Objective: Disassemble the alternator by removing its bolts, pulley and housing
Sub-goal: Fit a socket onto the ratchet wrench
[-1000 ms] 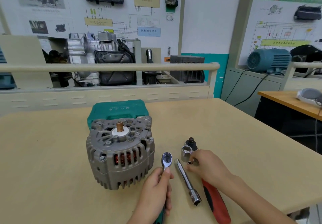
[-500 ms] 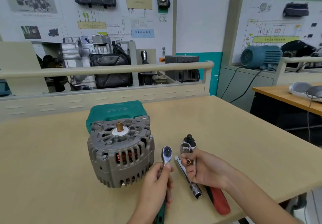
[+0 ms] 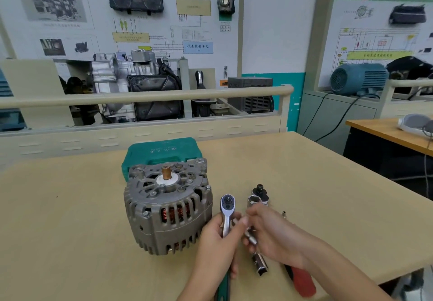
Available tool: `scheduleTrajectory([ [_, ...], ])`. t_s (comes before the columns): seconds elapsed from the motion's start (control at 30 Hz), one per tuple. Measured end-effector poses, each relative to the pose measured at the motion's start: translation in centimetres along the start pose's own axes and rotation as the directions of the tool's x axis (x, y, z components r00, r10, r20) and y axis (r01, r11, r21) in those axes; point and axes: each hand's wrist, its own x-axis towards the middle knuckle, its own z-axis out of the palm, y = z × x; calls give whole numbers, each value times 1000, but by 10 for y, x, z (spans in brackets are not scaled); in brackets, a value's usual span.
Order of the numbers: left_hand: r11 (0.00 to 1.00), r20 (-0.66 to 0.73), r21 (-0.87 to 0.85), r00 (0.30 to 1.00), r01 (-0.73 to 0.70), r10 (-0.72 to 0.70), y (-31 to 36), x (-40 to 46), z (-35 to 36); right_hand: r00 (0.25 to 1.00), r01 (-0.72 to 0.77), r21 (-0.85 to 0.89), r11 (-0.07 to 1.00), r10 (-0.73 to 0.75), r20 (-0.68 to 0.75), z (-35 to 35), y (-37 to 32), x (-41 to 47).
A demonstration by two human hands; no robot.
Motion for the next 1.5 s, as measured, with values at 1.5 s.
scheduleTrajectory([
  [1.5,978,-69,165,988,-126,139,5,-6,2,761,396,-713,579,-641,-98,-22,10,-6],
])
